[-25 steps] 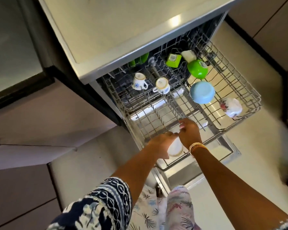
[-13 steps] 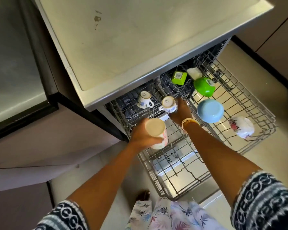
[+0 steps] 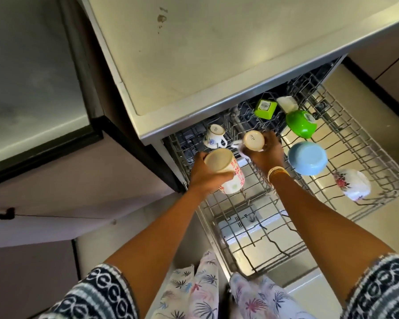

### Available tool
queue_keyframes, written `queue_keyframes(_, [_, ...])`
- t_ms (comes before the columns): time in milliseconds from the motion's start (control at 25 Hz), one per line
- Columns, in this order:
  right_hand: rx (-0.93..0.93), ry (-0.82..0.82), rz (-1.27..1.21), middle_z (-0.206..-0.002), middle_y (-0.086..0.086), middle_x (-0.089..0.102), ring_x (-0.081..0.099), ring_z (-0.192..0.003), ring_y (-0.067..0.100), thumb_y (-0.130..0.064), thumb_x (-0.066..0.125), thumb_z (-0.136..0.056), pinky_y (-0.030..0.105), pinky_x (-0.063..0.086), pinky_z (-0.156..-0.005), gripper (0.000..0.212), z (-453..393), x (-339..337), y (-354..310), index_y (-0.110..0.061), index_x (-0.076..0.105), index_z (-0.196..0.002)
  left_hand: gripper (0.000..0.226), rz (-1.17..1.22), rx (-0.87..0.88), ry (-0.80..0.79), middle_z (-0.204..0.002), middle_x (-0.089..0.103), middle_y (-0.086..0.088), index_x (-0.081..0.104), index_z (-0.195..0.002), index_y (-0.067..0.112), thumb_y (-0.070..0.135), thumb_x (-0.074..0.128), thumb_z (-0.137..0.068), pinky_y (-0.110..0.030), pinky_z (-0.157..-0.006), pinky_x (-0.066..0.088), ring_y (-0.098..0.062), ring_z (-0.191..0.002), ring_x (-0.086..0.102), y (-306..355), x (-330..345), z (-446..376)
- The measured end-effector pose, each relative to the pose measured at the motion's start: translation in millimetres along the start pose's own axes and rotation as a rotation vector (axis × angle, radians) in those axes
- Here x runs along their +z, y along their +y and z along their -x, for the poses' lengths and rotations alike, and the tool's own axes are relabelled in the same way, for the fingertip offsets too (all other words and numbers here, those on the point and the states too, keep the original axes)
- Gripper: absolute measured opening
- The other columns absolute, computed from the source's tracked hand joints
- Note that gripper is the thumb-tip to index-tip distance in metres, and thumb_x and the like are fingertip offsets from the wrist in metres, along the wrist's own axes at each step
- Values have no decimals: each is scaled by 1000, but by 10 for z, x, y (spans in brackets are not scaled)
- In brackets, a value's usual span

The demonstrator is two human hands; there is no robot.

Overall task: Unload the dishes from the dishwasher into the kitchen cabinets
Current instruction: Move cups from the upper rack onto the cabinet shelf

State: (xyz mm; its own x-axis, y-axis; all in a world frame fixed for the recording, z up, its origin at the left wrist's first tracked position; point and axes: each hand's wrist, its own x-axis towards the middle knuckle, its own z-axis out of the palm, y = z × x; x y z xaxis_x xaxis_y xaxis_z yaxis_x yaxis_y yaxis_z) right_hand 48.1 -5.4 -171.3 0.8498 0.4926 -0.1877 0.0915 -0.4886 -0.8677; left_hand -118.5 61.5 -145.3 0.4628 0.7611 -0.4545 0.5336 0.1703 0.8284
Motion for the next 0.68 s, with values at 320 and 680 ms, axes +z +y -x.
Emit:
queue_keyframes(320, [-138, -191, -69, -99, 4, 64, 60, -88, 20, -15, 85, -65, 34, 52, -79, 47, 1015, -555, -1170, -12, 61, -105, 79, 55, 107, 93, -111, 61, -1, 53, -113, 25, 44, 81, -41, -36, -80, 54, -21, -101, 60, 509, -893, 1147])
queue_keyframes(680, [-450, -442, -269, -98, 7, 68, 66, -90, 25, -38, 83, -46, 48, 59, -79, 53, 1892, -629, -3535, -21, 65, -93, 72, 139, 338, 368, -110, 65, -4, 58, -117, 19, 31, 81, -50, -41, -83, 58, -21, -102, 64, 1752, -2751, 2387])
